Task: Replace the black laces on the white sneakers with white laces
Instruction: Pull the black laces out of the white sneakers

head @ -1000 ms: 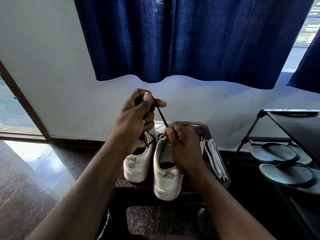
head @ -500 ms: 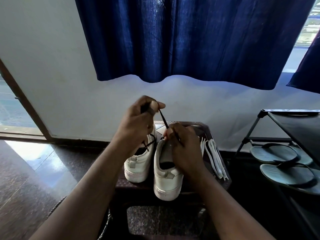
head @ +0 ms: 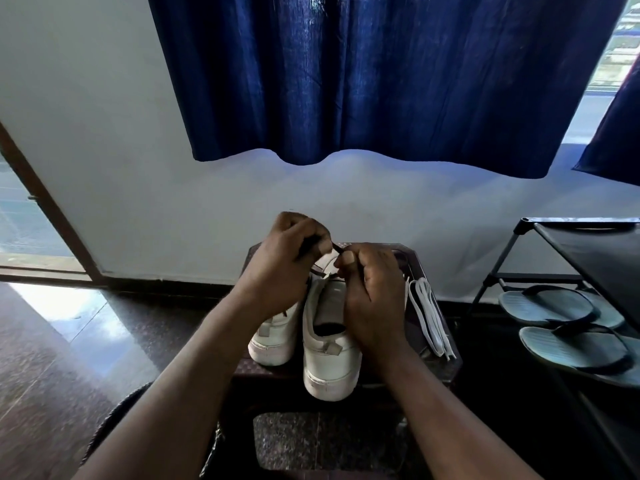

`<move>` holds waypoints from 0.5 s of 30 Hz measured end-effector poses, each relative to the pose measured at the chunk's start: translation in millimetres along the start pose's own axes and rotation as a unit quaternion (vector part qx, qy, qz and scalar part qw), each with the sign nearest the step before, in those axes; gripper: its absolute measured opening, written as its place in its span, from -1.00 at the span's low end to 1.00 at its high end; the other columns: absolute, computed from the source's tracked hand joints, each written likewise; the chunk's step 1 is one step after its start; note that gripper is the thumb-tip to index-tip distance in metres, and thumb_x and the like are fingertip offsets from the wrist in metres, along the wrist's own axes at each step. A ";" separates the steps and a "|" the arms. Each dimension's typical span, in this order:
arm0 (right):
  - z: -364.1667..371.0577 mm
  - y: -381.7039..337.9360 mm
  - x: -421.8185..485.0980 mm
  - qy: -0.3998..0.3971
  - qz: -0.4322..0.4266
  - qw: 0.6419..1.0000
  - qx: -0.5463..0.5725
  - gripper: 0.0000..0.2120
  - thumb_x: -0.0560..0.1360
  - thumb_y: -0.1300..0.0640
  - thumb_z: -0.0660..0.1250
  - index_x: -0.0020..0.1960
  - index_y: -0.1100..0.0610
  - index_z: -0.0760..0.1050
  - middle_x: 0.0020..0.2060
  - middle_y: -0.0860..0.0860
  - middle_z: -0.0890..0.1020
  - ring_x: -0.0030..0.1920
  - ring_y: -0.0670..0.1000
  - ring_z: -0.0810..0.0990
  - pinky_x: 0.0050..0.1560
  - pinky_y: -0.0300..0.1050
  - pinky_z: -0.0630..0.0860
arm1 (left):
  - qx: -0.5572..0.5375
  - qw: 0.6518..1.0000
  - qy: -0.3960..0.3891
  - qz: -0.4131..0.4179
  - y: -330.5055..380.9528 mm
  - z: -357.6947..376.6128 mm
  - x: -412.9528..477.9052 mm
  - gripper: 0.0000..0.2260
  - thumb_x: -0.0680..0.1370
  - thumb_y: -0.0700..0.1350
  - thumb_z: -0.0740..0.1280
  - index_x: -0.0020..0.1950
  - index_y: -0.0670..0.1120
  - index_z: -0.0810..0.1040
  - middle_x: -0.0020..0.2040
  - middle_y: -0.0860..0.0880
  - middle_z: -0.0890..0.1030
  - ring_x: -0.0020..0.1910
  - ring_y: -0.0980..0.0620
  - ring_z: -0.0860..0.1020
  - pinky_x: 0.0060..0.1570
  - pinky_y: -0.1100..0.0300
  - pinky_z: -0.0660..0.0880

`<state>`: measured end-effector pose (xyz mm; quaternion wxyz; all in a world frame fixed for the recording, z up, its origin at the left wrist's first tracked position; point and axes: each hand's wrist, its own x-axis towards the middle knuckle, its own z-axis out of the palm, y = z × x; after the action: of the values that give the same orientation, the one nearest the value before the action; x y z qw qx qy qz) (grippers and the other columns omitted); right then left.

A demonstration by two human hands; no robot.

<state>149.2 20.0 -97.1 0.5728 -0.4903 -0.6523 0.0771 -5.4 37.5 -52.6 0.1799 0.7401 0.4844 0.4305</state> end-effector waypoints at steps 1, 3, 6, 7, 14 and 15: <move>0.3 -0.2 0.4 -0.021 0.002 1.000 0.002 -0.75 0.65 0.03 0.18 -0.11 0.07 0.55 -0.19 -0.12 0.60 -0.05 0.07 0.52 -0.05 0.15 0.45 | -0.076 0.996 0.017 -0.033 5.0 -1.0 1.2 -0.89 0.67 -0.19 0.33 0.00 -0.01 0.60 -0.05 0.15 0.55 -0.24 0.18 0.51 -0.19 0.28 0.43; 0.6 0.3 1.2 -0.066 0.021 0.997 0.017 -0.76 0.64 0.00 0.20 -0.15 0.02 0.54 -0.20 -0.18 0.60 -0.04 0.04 0.52 -0.01 0.14 0.46 | -0.283 0.954 0.030 -0.090 20.8 -4.8 2.3 -0.88 0.72 -0.23 0.21 0.03 -0.16 0.52 -0.17 0.14 0.62 -0.46 0.15 0.32 -0.43 0.33 0.29; 1.7 0.5 2.8 -0.099 0.048 0.994 0.010 -0.78 0.61 0.03 0.20 -0.16 0.02 0.54 -0.20 -0.15 0.64 -0.02 0.03 0.52 0.06 0.14 0.48 | -0.496 0.859 0.062 -0.110 39.7 -16.0 3.0 -0.77 0.74 -0.22 0.13 -0.09 -0.05 0.42 -0.22 -0.02 0.57 -0.47 0.16 0.20 -0.49 0.33 0.16; 1.3 -0.4 2.4 -0.091 0.044 0.995 0.009 -0.78 0.60 0.04 0.20 -0.17 0.02 0.53 -0.19 -0.14 0.64 -0.02 0.03 0.53 0.06 0.15 0.48 | -0.511 0.849 0.078 -0.112 39.3 -19.2 5.0 -0.74 0.74 -0.23 0.13 -0.11 -0.02 0.41 -0.26 -0.02 0.51 -0.47 0.16 0.20 -0.50 0.33 0.16; -4.2 -5.6 -0.7 0.038 -0.019 0.999 0.001 -0.80 0.67 0.07 0.20 -0.09 0.04 0.51 -0.17 -0.21 0.50 -0.08 0.05 0.52 -0.08 0.18 0.47 | -0.027 0.999 -0.025 -0.032 -3.1 -14.8 5.2 -0.87 0.63 -0.05 0.40 -0.12 0.07 0.56 -0.31 0.13 0.49 -0.40 0.20 0.36 -0.29 0.17 0.32; -4.4 -7.0 0.5 0.026 -0.018 0.999 0.007 -0.80 0.66 0.07 0.21 -0.09 0.04 0.52 -0.18 -0.21 0.51 -0.09 0.04 0.53 -0.07 0.14 0.48 | -0.021 0.999 -0.021 -0.040 -0.5 -13.2 3.0 -0.85 0.64 -0.09 0.40 -0.13 0.05 0.55 -0.32 0.13 0.48 -0.41 0.20 0.35 -0.31 0.20 0.32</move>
<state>149.1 14.7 -90.7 0.5944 -0.4764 -0.6453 0.0583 -16.0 38.4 -44.1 0.2225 0.7248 0.5009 0.4174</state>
